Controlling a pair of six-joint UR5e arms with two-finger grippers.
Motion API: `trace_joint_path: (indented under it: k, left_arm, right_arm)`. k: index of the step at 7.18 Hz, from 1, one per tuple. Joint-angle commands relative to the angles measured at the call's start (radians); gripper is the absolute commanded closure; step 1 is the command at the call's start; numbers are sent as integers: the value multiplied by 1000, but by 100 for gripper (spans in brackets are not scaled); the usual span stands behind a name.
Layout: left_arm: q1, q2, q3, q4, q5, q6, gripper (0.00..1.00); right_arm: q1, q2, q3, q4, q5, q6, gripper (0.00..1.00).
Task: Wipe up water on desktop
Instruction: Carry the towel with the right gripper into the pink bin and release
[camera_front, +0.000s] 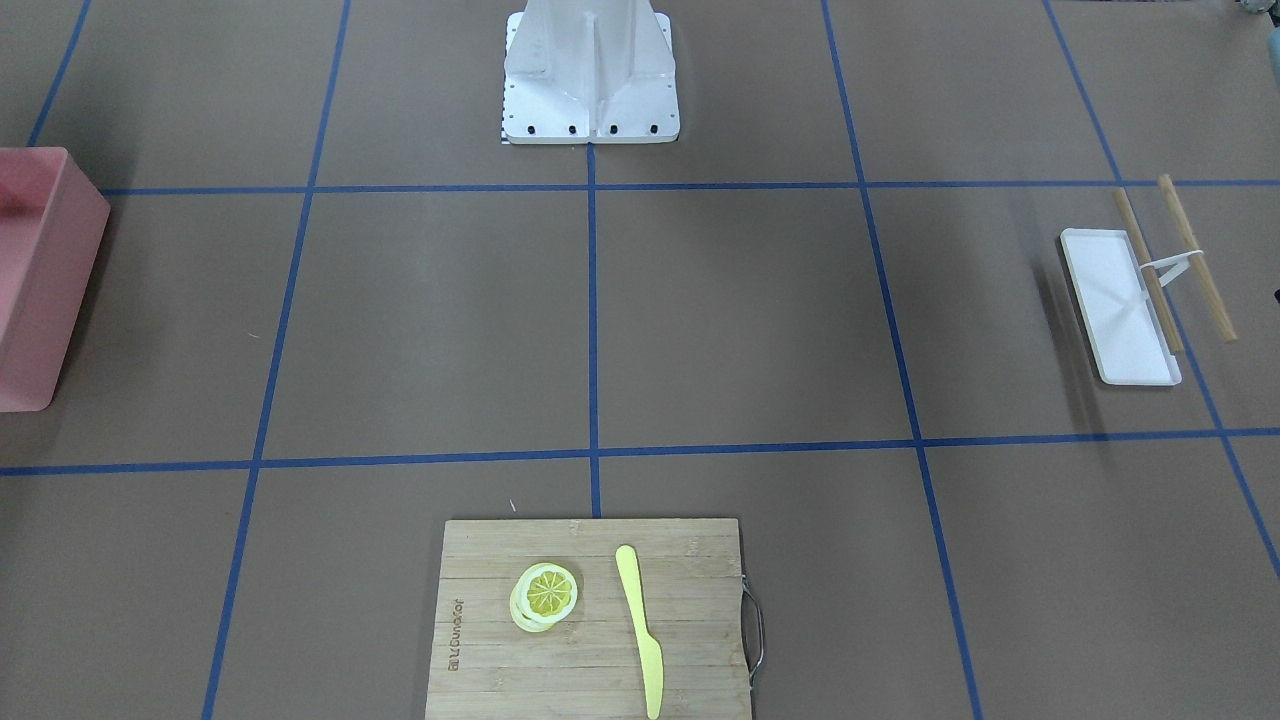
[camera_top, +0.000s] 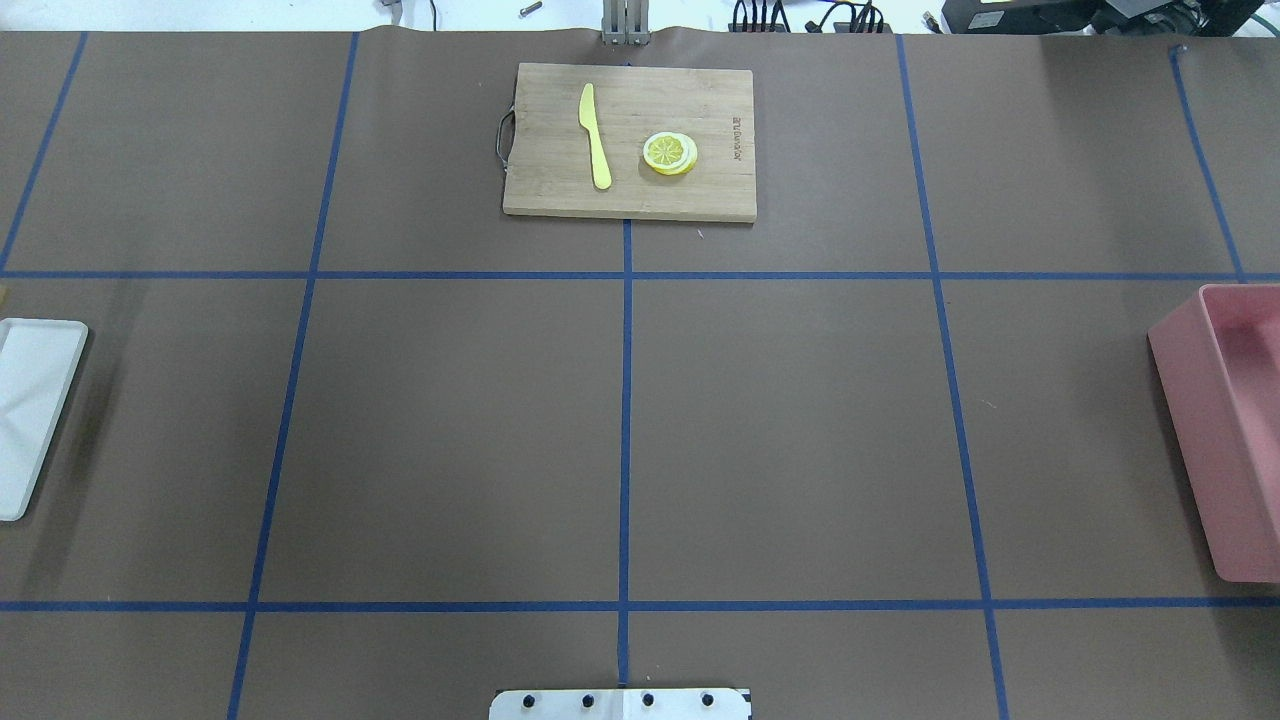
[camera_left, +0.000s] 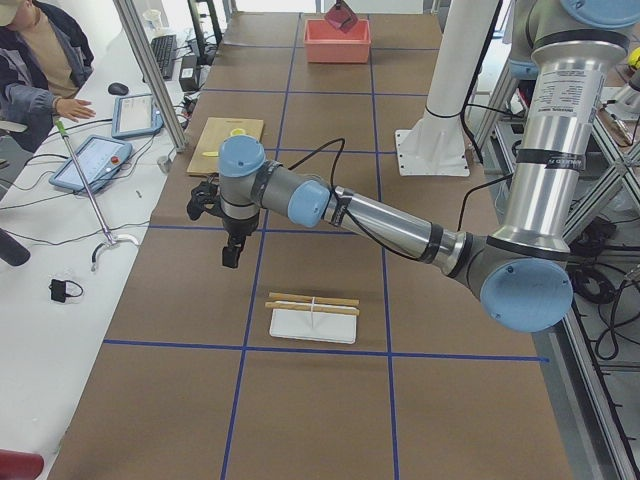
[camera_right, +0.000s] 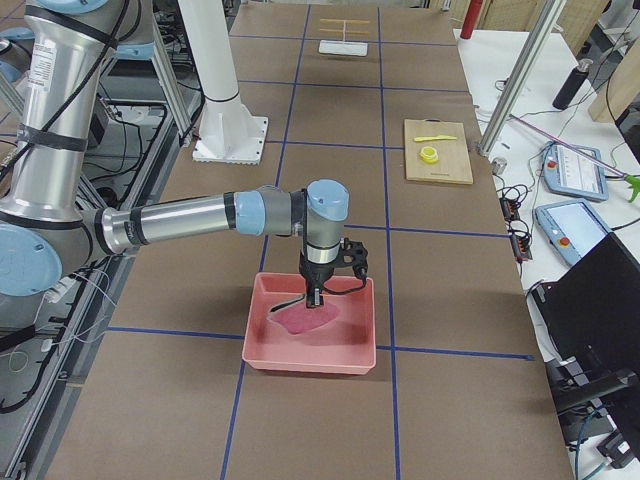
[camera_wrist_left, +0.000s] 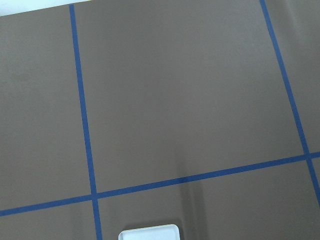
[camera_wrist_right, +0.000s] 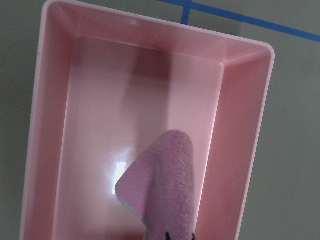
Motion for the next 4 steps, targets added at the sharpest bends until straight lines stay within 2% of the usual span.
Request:
trace_joint_path:
  k: [1,2,4]
  left_arm:
    - [-1,0,-2,0,0,-1,2]
    - [-1,0,-1,0,0,-1,2]
    - [-2,3,3,-2,9,4,2]
  right_arm:
    - [-1,53,-77,3,49,3,63]
    - [1,54,-83,3,107,5,1]
    - [24,46,-82,1,140,5,0]
